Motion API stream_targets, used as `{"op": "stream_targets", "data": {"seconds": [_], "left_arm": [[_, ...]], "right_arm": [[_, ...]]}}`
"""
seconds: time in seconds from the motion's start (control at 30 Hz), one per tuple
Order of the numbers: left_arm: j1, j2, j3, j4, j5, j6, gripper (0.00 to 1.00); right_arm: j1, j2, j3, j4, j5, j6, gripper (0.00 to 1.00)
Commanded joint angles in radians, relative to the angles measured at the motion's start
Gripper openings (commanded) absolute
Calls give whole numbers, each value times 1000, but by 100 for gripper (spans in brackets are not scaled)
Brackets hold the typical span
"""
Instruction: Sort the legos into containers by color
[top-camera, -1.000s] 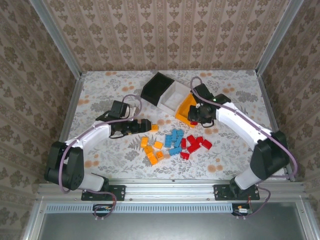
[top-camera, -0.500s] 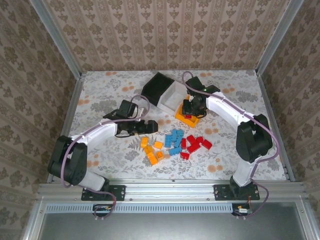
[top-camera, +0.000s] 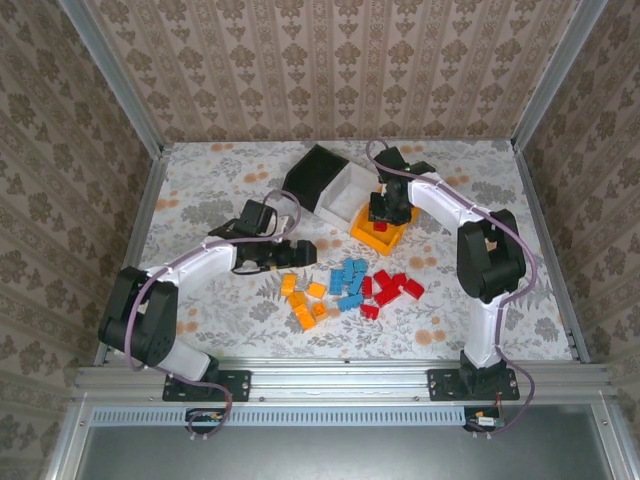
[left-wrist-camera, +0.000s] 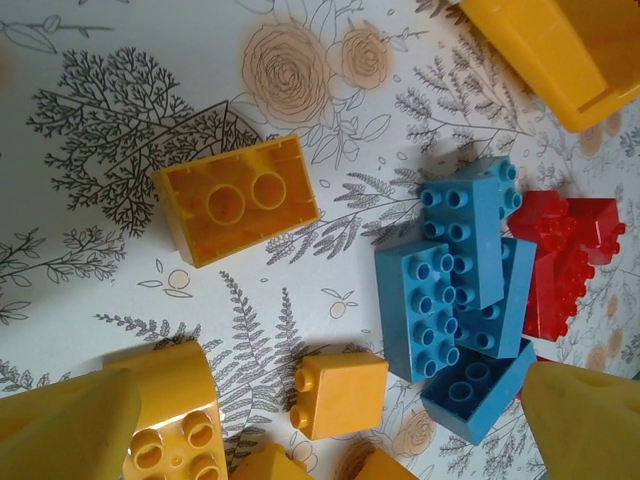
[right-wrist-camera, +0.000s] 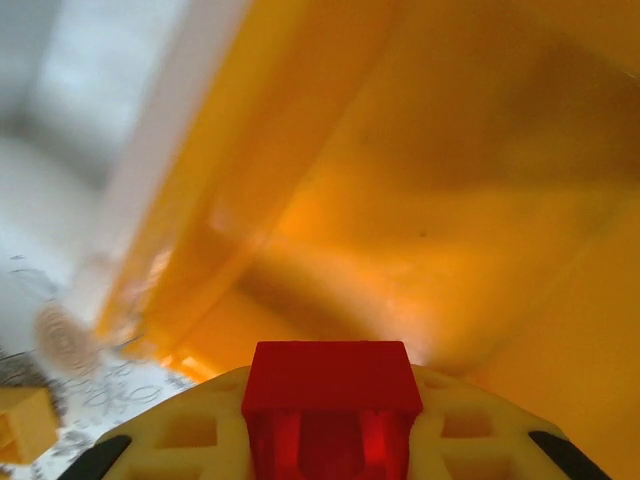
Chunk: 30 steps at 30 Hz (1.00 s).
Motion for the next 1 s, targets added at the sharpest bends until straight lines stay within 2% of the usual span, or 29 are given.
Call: {"op": "stream_targets", "data": {"seconds": [0.0,0.17,0.43,0.6,0.8,0.97], "left_arm": [[-4,18,49,-23,-4,31,100],[-3,40,76,-22,-6,34,100],[-3,45,116,-21,11,50,100],[-2,13,62,30,7,30,100],[-5,-6,19,93,29,15,100],[-10,-13,-9,171,50,-19,100]], "right_arm": [[-19,42,38,-11,4,-23,24],[-23,43,60,-31,15,-32,44],[-38,-87,15,-51,39,-50,59],[-40,-263,-161,-52,63,-54,65],[-41,-491,-404,-76,12,-29,69],[-41,-628,-635,42,-72,59,70]]}}
